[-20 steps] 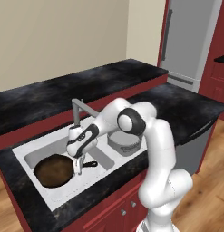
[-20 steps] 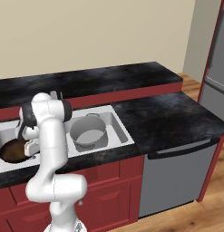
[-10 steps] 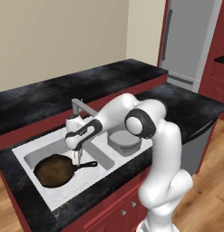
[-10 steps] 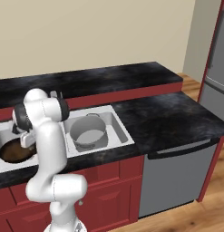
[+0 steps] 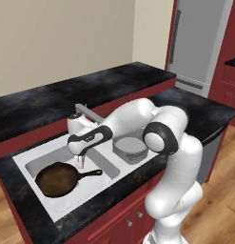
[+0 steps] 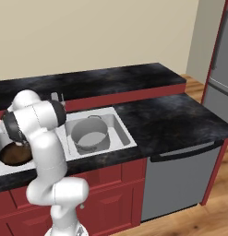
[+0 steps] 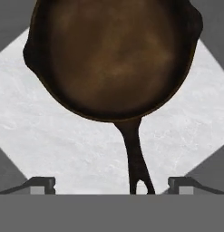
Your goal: Pick the pan and pot and place them in the sink. Then turn on the water.
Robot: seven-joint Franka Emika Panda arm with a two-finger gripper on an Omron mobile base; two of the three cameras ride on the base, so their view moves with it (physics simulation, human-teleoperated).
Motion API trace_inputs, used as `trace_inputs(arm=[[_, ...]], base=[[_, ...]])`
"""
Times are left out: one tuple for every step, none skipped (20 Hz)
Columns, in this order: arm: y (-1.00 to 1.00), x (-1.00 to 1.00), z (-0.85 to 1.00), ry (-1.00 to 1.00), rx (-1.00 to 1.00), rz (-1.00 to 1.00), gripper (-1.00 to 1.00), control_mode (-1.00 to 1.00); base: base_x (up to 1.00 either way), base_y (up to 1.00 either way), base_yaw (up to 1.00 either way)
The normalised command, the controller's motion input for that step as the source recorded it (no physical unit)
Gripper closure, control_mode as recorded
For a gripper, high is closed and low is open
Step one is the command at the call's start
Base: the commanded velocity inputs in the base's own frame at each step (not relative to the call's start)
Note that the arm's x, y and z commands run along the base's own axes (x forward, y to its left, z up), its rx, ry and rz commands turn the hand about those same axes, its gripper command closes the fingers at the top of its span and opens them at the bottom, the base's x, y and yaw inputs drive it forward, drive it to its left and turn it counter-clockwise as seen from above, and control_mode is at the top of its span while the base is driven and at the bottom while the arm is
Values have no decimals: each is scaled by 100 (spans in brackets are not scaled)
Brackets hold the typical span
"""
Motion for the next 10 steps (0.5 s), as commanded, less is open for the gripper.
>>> trace_inputs(arm=[[0,-15,37,-4,0,0,-100,-100],[0,-18,37,-5,0,0,-100,-100],[0,-20,42,-5,0,0,-100,-100],[0,-24,46,-5,0,0,-100,-100],[0,-24,44,-6,0,0,-100,-100],[0,-27,41,-4,0,0,-100,-100],[-3,-31,34,-5,0,-2,-100,-100],[-5,-29,35,-4,0,-4,-100,-100],[-7,-29,36,-3,0,-6,-100,-100],[-10,-27,36,-2,0,-8,-100,-100]], base=[[0,0,0],[0,0,0],[0,0,0],[0,0,0],[0,0,0],[0,0,0],[0,0,0],[0,0,0],[0,0,0],[0,0,0]])
